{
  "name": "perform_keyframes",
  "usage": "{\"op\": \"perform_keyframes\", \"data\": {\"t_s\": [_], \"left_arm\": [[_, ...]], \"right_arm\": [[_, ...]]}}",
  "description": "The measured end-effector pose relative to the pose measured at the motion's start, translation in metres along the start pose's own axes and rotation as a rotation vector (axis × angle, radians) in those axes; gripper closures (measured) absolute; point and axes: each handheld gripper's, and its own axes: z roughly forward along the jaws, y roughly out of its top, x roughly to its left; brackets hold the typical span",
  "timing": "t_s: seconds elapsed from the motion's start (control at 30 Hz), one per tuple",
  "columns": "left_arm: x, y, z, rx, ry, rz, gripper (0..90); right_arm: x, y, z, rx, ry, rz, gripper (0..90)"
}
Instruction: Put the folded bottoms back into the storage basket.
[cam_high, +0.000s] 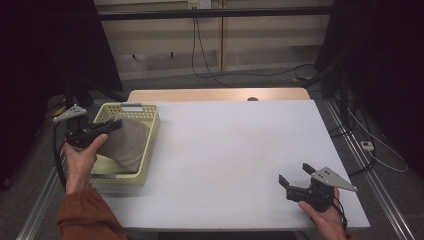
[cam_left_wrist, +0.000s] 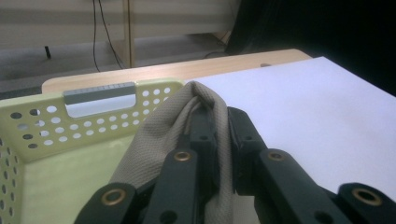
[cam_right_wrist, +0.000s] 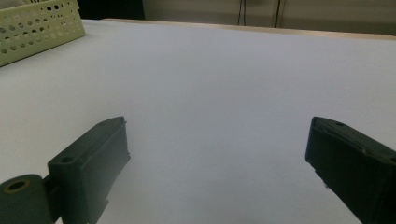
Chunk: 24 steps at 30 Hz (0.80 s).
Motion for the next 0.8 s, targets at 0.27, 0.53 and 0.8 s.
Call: {"op": "perform_keyframes", "data": {"t_s": [0.27, 0.53, 0.8], "left_arm": [[-0.002, -0.002, 0.018, 0.034, -0.017, -0.005, 82.2], [0.000, -0.005, 0.026, 0.109, 0.097, 0.038, 82.0], [0.010, -0.010, 0.022, 0.145, 0.177, 0.000, 81.7]], "right_arm": [[0.000, 0.000, 0.001, 0.001, -0.001, 0.002, 5.6], [-0.001, 0.000, 0.000, 0.001, 0.001, 0.002, 5.6], [-0.001, 0.000, 0.000, -0.003, 0.001, 0.002, 5.7]]}}
